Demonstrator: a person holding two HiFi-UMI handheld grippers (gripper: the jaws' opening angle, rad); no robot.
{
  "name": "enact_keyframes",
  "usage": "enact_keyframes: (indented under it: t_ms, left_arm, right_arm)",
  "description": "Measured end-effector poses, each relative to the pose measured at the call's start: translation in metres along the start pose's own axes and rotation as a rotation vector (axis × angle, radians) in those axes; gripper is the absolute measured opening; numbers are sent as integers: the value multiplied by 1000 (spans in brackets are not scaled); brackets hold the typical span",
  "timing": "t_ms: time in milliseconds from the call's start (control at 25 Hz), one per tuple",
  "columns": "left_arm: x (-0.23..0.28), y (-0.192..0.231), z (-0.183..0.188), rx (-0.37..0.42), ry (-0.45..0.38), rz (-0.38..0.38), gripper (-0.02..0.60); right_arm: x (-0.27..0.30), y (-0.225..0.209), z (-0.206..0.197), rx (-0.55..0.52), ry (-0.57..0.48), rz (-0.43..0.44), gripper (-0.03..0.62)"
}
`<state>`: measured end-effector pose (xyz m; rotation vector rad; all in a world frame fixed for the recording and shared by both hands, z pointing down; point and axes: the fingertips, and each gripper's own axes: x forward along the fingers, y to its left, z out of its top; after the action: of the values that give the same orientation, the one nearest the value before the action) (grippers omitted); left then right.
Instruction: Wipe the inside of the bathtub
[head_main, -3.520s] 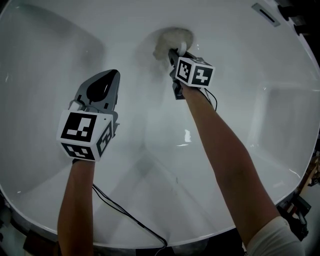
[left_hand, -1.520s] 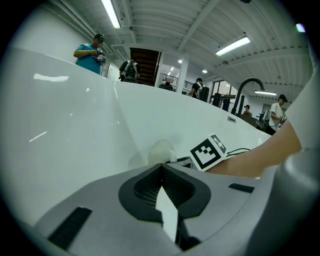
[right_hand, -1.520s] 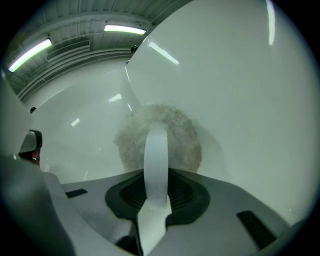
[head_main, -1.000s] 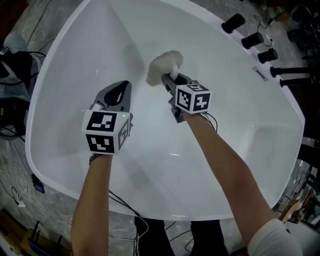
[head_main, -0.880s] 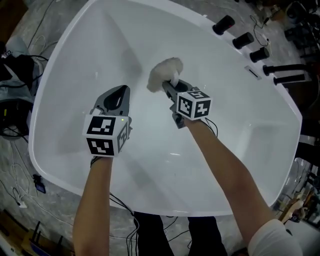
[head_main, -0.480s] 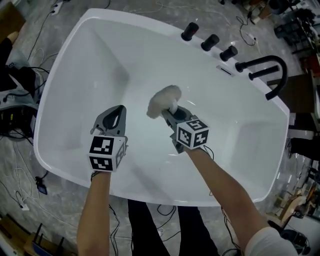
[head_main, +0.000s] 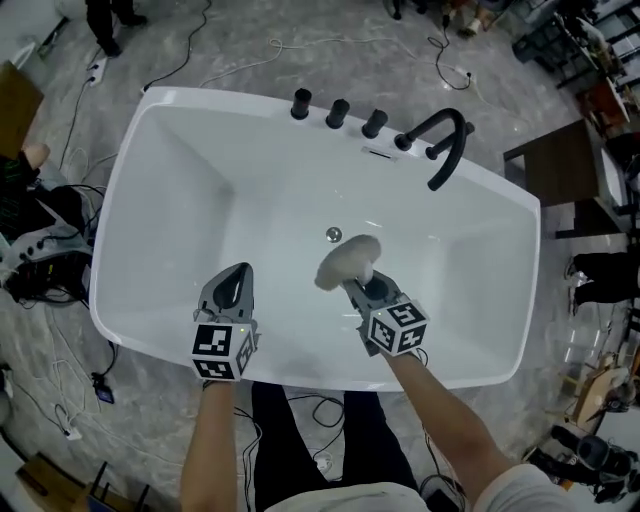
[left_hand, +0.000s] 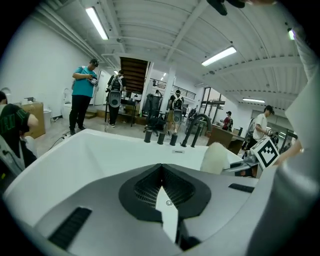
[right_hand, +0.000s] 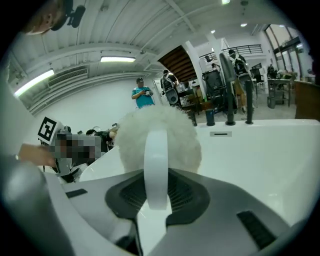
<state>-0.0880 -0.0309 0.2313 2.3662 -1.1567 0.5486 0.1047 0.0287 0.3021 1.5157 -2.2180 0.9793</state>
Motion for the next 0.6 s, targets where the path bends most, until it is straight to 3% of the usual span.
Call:
enact_keyframes:
  t_ms: [360,600]
  left_arm:
    - [-50,-81,73,127,-3,-155,5]
    - [-99,-122,100,211,-6,-287,5]
  right_arm:
    - [-138,19,43,42,-96,-122,92]
    - [-206,62,72,82,-171,-153,92]
